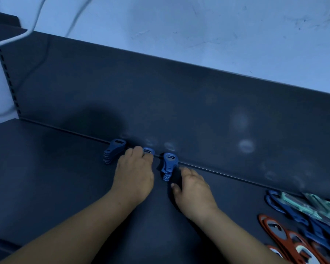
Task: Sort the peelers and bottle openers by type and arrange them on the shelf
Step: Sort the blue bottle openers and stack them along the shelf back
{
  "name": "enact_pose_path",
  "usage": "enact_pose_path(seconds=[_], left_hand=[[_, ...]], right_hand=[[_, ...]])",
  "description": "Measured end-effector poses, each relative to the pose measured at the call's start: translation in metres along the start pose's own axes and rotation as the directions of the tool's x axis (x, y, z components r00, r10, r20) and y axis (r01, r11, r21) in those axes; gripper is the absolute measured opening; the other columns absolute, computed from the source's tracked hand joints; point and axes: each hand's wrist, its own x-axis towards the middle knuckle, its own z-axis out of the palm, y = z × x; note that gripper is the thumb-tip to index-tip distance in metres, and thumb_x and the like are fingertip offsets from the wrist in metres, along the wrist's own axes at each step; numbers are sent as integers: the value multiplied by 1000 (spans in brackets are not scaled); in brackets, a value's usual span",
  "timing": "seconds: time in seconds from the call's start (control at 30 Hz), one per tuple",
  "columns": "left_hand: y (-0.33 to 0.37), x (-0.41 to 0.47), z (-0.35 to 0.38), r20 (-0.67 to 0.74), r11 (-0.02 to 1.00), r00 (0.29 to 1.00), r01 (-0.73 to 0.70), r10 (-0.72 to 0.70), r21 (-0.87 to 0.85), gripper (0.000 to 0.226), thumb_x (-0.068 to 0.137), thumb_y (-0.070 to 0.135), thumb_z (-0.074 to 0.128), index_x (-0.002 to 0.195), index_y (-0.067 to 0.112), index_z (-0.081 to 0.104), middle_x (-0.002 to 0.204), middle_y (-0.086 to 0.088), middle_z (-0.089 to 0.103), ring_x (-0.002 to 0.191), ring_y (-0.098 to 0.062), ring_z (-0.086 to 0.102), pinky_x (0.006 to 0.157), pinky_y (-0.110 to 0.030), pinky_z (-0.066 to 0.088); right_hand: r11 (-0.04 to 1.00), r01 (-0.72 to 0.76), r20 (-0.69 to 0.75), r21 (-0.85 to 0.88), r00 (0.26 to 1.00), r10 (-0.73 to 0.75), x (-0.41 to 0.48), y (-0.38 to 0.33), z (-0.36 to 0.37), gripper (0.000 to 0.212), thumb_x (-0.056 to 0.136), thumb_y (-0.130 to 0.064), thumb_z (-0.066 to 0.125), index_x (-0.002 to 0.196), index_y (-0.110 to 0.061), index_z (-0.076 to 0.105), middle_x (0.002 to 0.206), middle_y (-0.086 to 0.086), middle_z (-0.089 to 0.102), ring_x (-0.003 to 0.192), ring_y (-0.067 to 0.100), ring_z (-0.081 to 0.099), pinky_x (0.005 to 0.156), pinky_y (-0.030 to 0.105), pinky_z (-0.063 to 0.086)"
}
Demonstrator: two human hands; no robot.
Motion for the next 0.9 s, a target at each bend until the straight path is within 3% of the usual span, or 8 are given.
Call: enact_pose_path(seconds=[0.07,0.13,0.17,0.33,0.7,0.9], left_hand=[[13,-2,-4,47,999,998,-29,31,-45,21,88,19,47,105,17,59,108,0,51,98,-19,47,78,-27,38],[24,-2,-6,120,997,993,-11,20,-73,3,87,14,46,88,16,49,104,-1,51,95,-19,49,69,-26,34],[28,-2,-5,141,997,990,3,8,-83,6,88,13,47,84,17,45,103,-2,52,93,-19,50,67,-26,33],[35,-2,0,182,997,982,66,-58,-40,9,88,11,50,96,13,54,108,-4,54,95,-23,56,65,-27,34],[38,3,7,193,993,981,48,-26,-110,16,87,8,48,100,13,56,108,-5,54,96,-21,54,66,-26,36],[38,6,3,210,959,972,157,-108,-235,8,90,15,46,98,15,48,108,-4,56,91,-18,52,71,-26,36]], right_hand=[[1000,11,-26,-29,1000,-11,0,-1,-2,32,93,-29,46,123,-18,46,122,3,54,115,25,48,97,37,41],[999,33,-25,-42,999,-34,-1,-3,-4,29,94,-25,43,121,-19,47,120,2,54,113,24,48,95,35,41],[998,44,-19,-50,999,-45,-1,-3,-4,29,94,-23,42,122,-19,47,119,2,54,113,24,49,95,35,40],[991,79,1,-104,997,-80,-2,-6,-4,25,91,-18,42,116,-18,48,117,2,55,109,24,49,91,34,39],[974,129,39,-184,991,-124,-4,-11,-9,28,87,-14,39,115,-17,47,118,5,55,108,26,49,91,36,38],[996,66,-25,-52,997,-67,4,1,-7,30,92,-19,42,121,-18,46,121,4,57,112,25,50,94,34,39]])
